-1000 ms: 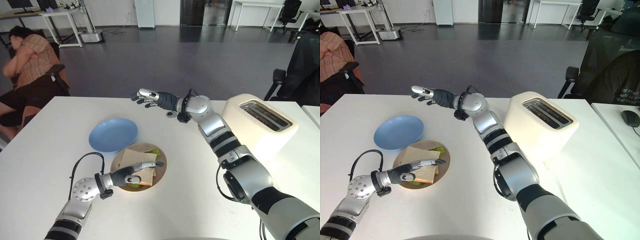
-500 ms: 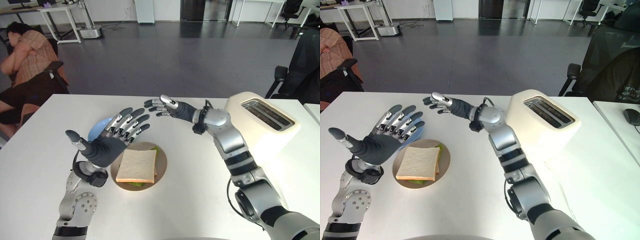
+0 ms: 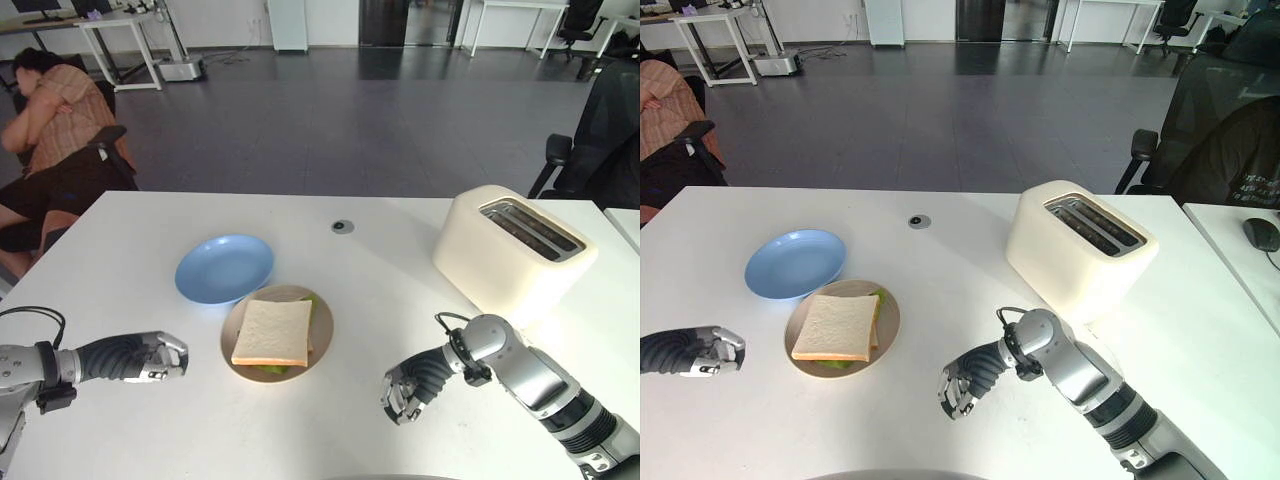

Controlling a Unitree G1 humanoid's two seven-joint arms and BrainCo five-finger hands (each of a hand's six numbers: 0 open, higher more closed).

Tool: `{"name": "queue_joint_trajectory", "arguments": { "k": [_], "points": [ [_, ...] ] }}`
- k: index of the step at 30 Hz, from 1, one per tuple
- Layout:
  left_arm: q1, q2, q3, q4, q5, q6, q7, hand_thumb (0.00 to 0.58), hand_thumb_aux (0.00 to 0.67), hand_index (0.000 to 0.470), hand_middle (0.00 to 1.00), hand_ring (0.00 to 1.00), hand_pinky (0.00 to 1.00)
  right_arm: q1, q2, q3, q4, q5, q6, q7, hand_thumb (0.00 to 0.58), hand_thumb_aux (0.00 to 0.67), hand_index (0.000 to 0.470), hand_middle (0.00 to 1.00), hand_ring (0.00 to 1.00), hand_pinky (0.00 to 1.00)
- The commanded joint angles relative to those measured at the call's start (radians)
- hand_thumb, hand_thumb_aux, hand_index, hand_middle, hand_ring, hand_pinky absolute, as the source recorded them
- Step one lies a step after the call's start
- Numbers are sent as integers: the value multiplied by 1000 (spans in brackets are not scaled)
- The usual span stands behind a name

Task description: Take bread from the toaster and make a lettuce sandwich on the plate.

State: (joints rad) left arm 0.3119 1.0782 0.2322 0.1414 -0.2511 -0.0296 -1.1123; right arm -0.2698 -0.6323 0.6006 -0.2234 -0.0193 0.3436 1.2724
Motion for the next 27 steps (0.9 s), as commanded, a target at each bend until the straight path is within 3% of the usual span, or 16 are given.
{"name": "queue_joint_trajectory", "arguments": {
  "k": [1, 10, 22, 27],
  "points": [
    [-36, -47, -106, 25, 102, -28, 30, 580, 670, 470, 1000, 1000, 1000, -18, 67, 55, 88, -37, -23, -38, 580, 670, 470, 1000, 1000, 1000],
    [-277, -254, -208, 135, 156, -206, 122, 580, 670, 470, 1000, 1000, 1000, -48, 134, 36, 175, -35, -63, -99, 580, 670, 470, 1000, 1000, 1000],
    [-660, -464, -357, 573, 301, -450, 210, 580, 670, 470, 1000, 1000, 1000, -55, 175, -15, 262, -23, -95, -165, 580, 670, 470, 1000, 1000, 1000],
    [-767, -562, -388, 732, 346, -548, 297, 580, 670, 470, 1000, 1000, 1000, -88, 210, -65, 387, -33, -138, -243, 580, 670, 470, 1000, 1000, 1000]
  ]
}}
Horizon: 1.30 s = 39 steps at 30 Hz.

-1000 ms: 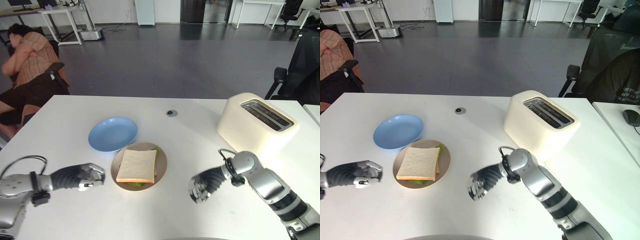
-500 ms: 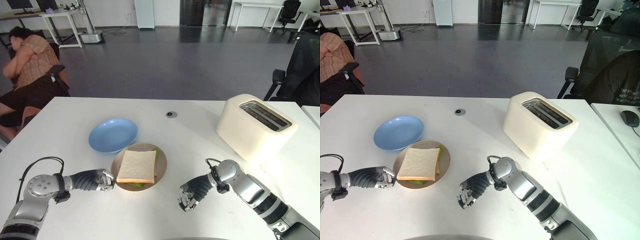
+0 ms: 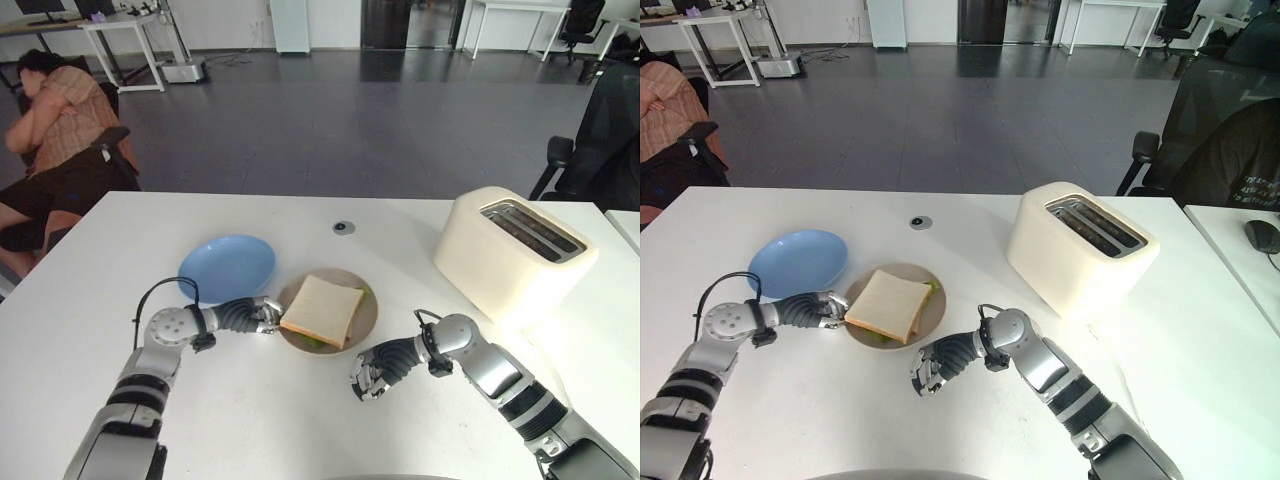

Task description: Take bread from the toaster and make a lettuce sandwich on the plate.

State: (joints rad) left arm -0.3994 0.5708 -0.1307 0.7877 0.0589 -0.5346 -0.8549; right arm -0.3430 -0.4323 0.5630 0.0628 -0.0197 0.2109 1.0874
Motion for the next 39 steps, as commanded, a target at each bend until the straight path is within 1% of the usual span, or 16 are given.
{"name": "queue_joint_trajectory", "arguments": {
  "k": [1, 8, 13, 20, 23, 25, 27, 30, 32, 33, 34, 35, 36, 37, 38, 39],
  "points": [
    [-72, -75, -26, 107, 30, -52, 41, 580, 670, 470, 1000, 1000, 1000, -23, 24, -40, 135, -36, -17, -87, 580, 670, 470, 1000, 1000, 1000],
    [-149, -173, -39, 214, 43, -103, 91, 580, 670, 470, 1000, 1000, 1000, -70, 72, -92, 336, -54, -100, -209, 580, 670, 470, 1000, 1000, 1000],
    [-216, -226, -31, 279, 61, -131, 188, 580, 670, 470, 1000, 1000, 1000, -122, 87, -134, 514, -66, -172, -279, 580, 670, 470, 1000, 1000, 1000],
    [-291, -260, -19, 385, 101, -140, 338, 580, 670, 470, 1000, 1000, 1000, -181, 118, -162, 670, -80, -251, -323, 580, 670, 470, 1000, 1000, 1000],
    [-306, -262, -7, 407, 99, -148, 374, 580, 670, 470, 1000, 1000, 1000, -211, 134, -172, 722, -83, -278, -348, 580, 670, 470, 1000, 1000, 1000],
    [-311, -269, 12, 403, 68, -153, 347, 580, 670, 470, 1000, 1000, 1000, -213, 132, -178, 717, -80, -285, -342, 580, 670, 470, 1000, 1000, 1000],
    [-309, -267, 33, 379, 24, -156, 269, 580, 670, 470, 1000, 1000, 1000, -203, 117, -187, 670, -68, -280, -313, 580, 670, 470, 1000, 1000, 1000],
    [-278, -248, 68, 287, -67, -143, 113, 580, 670, 470, 1000, 1000, 1000, -166, 74, -211, 512, -20, -231, -237, 580, 670, 470, 1000, 1000, 1000],
    [-228, -227, 97, 152, -156, -98, 20, 580, 670, 470, 996, 996, 996, -125, 39, -246, 348, 35, -167, -187, 580, 670, 470, 1000, 1000, 1000],
    [-184, -213, 116, 39, -214, -51, -9, 580, 670, 470, 451, 451, 451, -101, 24, -281, 244, 84, -121, -172, 580, 670, 470, 1000, 1000, 1000],
    [-131, -201, 137, -95, -278, 10, -23, 580, 665, 466, 59, 59, 59, -76, 16, -325, 136, 144, -75, -168, 580, 670, 470, 1000, 1000, 1000],
    [-83, -194, 155, -212, -324, 64, -17, 456, 360, 253, 0, 0, 0, -56, 17, -366, 49, 193, -43, -179, 580, 670, 470, 925, 925, 925],
    [-32, -193, 180, -332, -370, 122, 16, 0, 0, 0, 0, 0, 0, -43, 35, -416, -28, 237, -14, -223, 531, 476, 334, 369, 369, 369],
    [14, -198, 209, -442, -414, 182, 62, 0, 0, 0, 0, 0, 0, -33, 59, -460, -92, 265, 9, -279, 45, 26, 18, 0, 0, 0],
    [58, -209, 238, -535, -454, 234, 116, 0, 0, 0, 0, 0, 0, -19, 82, -492, -155, 280, 30, -337, 0, 0, 0, 0, 0, 0],
    [103, -227, 267, -618, -504, 291, 170, 0, 0, 0, 0, 0, 0, 0, 112, -521, -217, 291, 38, -401, 0, 0, 0, 0, 0, 0]
  ]
}}
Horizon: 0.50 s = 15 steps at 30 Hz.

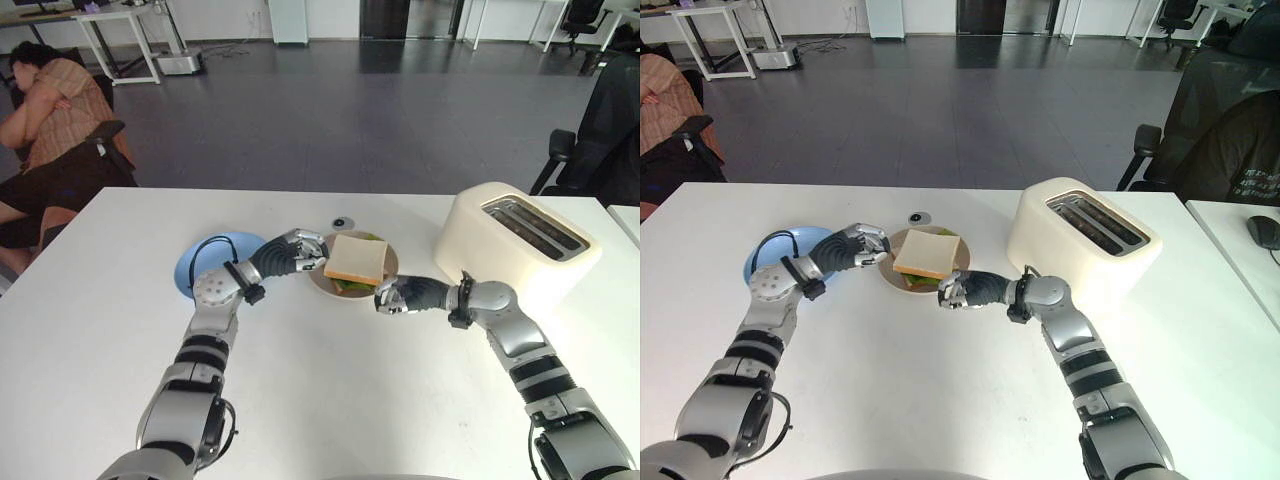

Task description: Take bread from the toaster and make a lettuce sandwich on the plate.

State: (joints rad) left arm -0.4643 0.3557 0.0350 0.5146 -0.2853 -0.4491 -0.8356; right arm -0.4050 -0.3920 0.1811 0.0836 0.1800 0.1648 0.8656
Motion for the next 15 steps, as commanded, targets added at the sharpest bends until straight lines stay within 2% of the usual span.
{"name": "queue_joint_trajectory", "arguments": {
  "k": [1, 2, 4, 6, 8, 10, 15],
  "points": [
    [204, -26, 122, -400, -192, 241, 190, 0, 0, 0, 0, 0, 0, 81, 100, -156, -285, 85, 76, -240, 0, 0, 0, 0, 0, 0],
    [235, -39, 137, -436, -188, 260, 238, 0, 0, 0, 0, 0, 0, 100, 134, -166, -330, 35, -7, -313, 0, 0, 0, 0, 0, 0],
    [307, -64, 128, -527, -160, 299, 312, 0, 0, 0, 0, 0, 0, 155, 244, -182, -454, 62, -28, -444, 0, 0, 0, 0, 0, 0],
    [383, -108, 98, -615, -148, 320, 363, 0, 0, 0, 0, 0, 0, 235, 255, -102, -517, -54, -78, -506, 0, 0, 0, 0, 0, 0],
    [441, -162, 46, -678, -116, 322, 403, 0, 0, 0, 0, 0, 0, 311, 231, 4, -501, -255, -191, -568, 0, 0, 0, 0, 0, 0],
    [471, -211, 1, -707, -75, 316, 448, 0, 0, 0, 0, 0, 0, 358, 238, 53, -460, -358, -266, -628, 0, 0, 0, 0, 0, 0],
    [523, -263, -39, -745, -42, 275, 472, 0, 0, 0, 0, 0, 0, 411, 288, 43, -402, -399, -348, -750, 0, 0, 0, 0, 0, 0]
  ]
}}
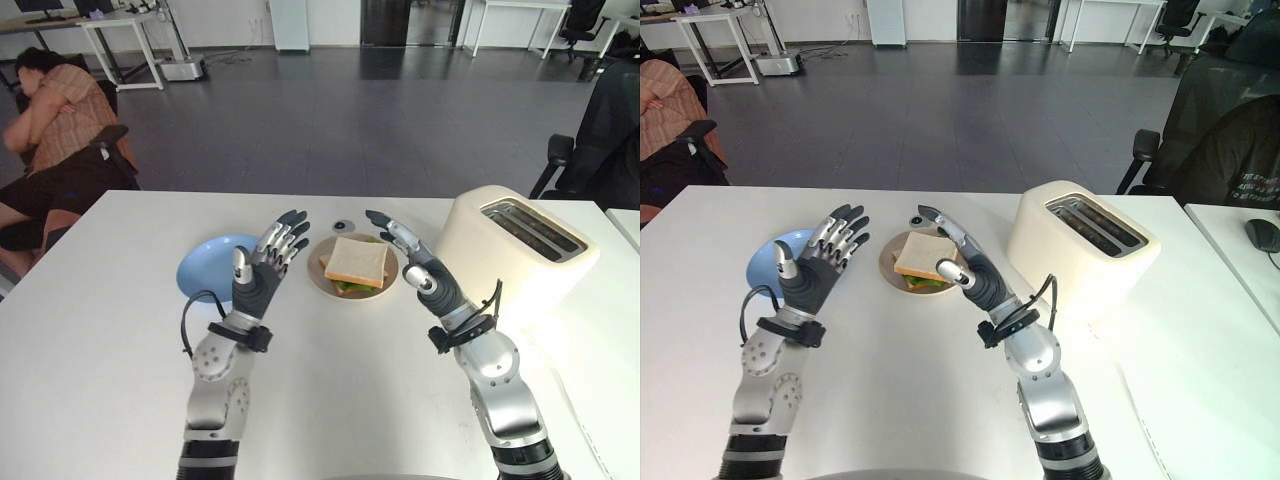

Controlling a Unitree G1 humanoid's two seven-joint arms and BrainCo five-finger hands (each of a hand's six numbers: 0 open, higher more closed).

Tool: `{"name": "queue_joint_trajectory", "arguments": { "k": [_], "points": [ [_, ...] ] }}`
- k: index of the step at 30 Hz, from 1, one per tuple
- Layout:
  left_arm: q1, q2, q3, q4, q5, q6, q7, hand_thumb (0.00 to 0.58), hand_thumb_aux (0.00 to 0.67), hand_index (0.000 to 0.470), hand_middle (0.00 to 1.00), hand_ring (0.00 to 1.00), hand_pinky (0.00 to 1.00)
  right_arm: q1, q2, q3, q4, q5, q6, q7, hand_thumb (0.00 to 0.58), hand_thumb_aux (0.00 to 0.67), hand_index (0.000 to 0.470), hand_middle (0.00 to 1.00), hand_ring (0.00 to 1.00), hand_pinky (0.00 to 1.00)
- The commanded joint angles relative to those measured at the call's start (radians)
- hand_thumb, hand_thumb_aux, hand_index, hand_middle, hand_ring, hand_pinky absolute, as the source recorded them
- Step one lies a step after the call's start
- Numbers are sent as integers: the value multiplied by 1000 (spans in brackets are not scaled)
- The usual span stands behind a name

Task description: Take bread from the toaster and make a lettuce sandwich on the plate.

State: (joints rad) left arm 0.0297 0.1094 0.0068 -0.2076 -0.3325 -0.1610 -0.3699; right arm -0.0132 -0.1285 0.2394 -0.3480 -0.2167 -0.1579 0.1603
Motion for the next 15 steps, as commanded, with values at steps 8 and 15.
{"name": "queue_joint_trajectory", "arguments": {
  "k": [8, 15],
  "points": [
    [39, -55, -4, -19, 46, -126, 38, 0, 0, 0, 0, 0, 0, 8, 55, -35, 71, 43, -43, -69, 0, 0, 0, 0, 0, 0],
    [42, -59, -6, -7, 60, -160, 41, 0, 0, 0, 0, 0, 0, -5, 60, -36, 94, 68, -47, -54, 0, 0, 0, 0, 0, 0]
  ]
}}
